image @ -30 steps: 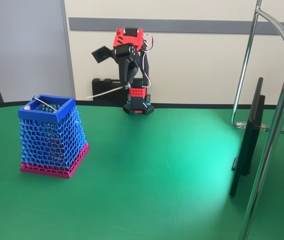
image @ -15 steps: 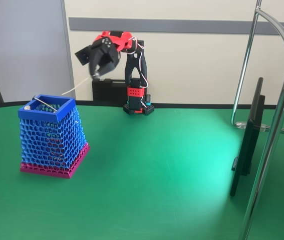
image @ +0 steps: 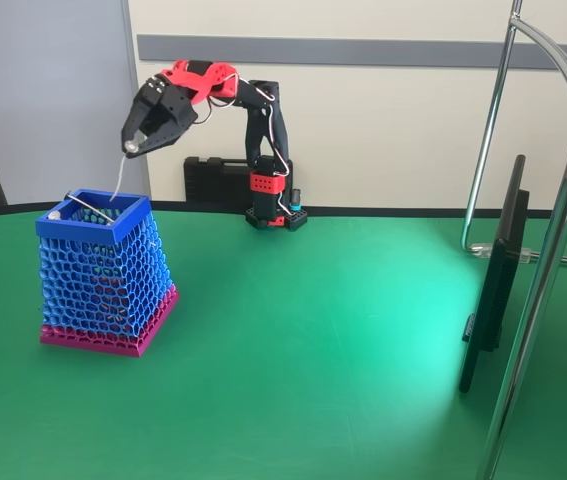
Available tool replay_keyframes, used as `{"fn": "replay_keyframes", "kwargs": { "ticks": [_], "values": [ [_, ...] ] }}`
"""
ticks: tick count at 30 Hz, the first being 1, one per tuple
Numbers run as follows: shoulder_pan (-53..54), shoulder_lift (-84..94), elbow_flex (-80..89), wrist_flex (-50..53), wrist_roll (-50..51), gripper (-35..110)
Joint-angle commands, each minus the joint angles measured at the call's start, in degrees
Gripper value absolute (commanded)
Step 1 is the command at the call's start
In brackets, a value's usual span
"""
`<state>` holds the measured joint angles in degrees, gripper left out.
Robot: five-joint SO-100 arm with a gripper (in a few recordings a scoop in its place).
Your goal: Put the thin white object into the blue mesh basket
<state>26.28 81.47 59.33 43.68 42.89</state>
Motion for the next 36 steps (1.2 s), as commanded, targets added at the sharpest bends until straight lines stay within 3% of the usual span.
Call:
{"fn": "replay_keyframes", "kwargs": {
  "ticks": [1, 10, 18, 26, 36],
  "values": [
    [0.53, 0.53, 1.85, -2.72, 1.14, 0],
    [2.46, 2.9, 13.18, -14.59, 1.67, 1],
    [6.5, 8.09, 18.72, -15.47, 1.23, 7],
    [9.84, 13.1, 23.82, -16.35, -0.62, 29],
    [10.63, 20.48, 30.32, -15.56, -4.04, 31]
  ]
}}
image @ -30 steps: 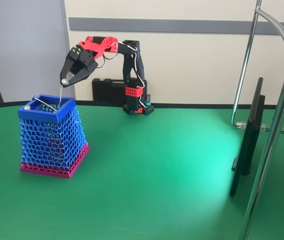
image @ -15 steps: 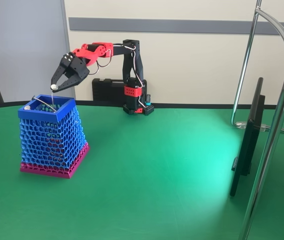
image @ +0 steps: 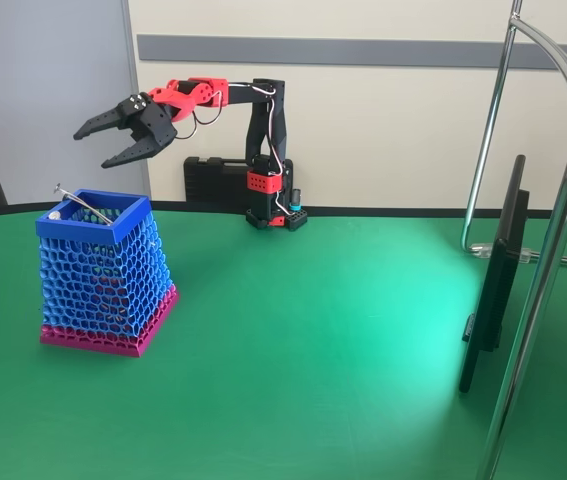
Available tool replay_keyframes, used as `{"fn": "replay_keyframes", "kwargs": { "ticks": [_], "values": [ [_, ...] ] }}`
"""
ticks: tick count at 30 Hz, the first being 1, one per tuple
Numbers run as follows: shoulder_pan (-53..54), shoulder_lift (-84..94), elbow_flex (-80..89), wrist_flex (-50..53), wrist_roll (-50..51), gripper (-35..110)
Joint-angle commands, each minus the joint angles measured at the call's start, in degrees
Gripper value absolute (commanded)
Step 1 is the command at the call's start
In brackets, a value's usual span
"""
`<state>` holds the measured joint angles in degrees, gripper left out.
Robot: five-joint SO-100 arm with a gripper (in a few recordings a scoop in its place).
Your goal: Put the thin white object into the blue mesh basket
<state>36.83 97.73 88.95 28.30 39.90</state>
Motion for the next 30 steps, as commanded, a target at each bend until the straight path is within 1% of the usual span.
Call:
{"fn": "replay_keyframes", "kwargs": {
  "ticks": [1, 9, 20, 26, 30],
  "values": [
    [-0.09, 5.54, 2.02, -0.18, -1.58, 31],
    [-3.43, 18.02, 12.74, 3.96, -7.65, 28],
    [-13.54, 39.81, 33.49, 6.5, -20.65, 24],
    [-16.96, 49.04, 44.03, 6.94, -26.46, 21],
    [-19.69, 55.11, 53.17, 4.48, -30.85, 21]
  ]
}}
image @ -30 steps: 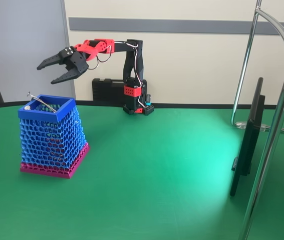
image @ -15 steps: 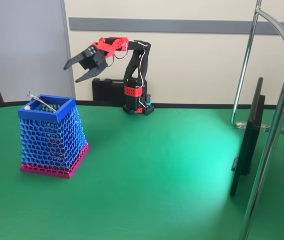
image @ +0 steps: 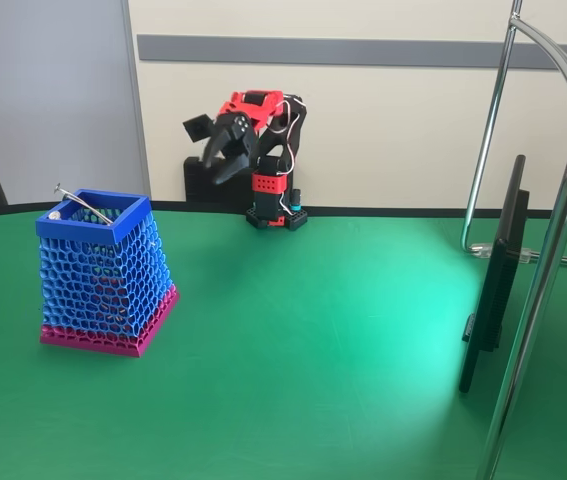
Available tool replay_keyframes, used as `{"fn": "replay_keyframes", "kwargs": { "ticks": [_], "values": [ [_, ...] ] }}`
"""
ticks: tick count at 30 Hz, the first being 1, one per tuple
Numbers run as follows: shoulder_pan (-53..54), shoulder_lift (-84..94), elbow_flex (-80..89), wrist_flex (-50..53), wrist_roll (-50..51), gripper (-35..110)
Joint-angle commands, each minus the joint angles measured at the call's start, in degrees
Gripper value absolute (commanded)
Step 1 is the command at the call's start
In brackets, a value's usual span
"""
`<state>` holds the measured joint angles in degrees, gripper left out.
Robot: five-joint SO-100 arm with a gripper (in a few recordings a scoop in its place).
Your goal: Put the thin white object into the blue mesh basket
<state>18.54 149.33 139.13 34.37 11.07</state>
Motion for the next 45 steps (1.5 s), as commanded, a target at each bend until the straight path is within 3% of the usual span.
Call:
{"fn": "replay_keyframes", "kwargs": {
  "ticks": [1, 7, 13, 23, 37, 45],
  "values": [
    [-2.11, 5.1, 5.27, -2.2, -3.08, 21],
    [-4.31, 10.63, 16.7, -5.36, -5.8, 20],
    [-10.37, 20.48, 24.17, -0.44, -4.39, 19],
    [-12.48, 18.19, 28.56, -3.52, -5.54, 19],
    [-15.64, 40.08, 37.44, 10.2, -8.53, 19],
    [-16.44, 41.13, 37.53, 14.06, -8.7, 19]
  ]
}}
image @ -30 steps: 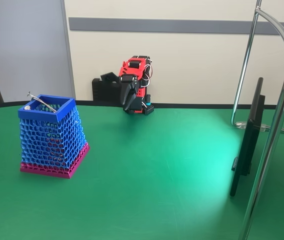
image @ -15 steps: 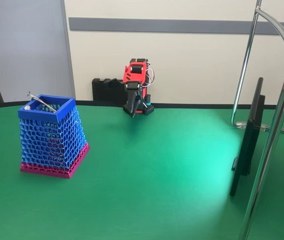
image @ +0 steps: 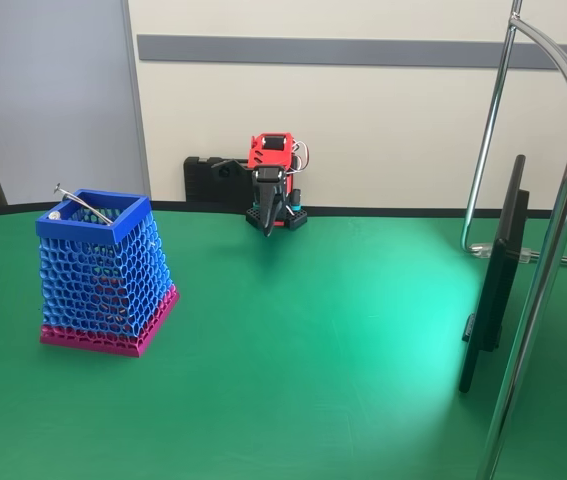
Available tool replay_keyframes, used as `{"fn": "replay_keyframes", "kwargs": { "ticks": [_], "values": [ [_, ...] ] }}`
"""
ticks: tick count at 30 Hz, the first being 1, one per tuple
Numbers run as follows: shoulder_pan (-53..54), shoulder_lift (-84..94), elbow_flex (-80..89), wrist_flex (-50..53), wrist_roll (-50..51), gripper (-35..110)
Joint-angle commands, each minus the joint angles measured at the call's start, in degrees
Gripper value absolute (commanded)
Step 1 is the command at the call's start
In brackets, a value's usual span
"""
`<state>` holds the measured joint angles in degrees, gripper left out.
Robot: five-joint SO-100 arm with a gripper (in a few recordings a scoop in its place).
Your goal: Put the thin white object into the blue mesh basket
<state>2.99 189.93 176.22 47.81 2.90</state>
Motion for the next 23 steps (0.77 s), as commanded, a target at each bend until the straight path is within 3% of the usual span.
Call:
{"fn": "replay_keyframes", "kwargs": {
  "ticks": [1, 23],
  "values": [
    [-1.14, 0.53, 0.44, 1.14, -0.62, 19],
    [-0.09, 0.62, 0.44, 2.11, -0.53, 13]
  ]
}}
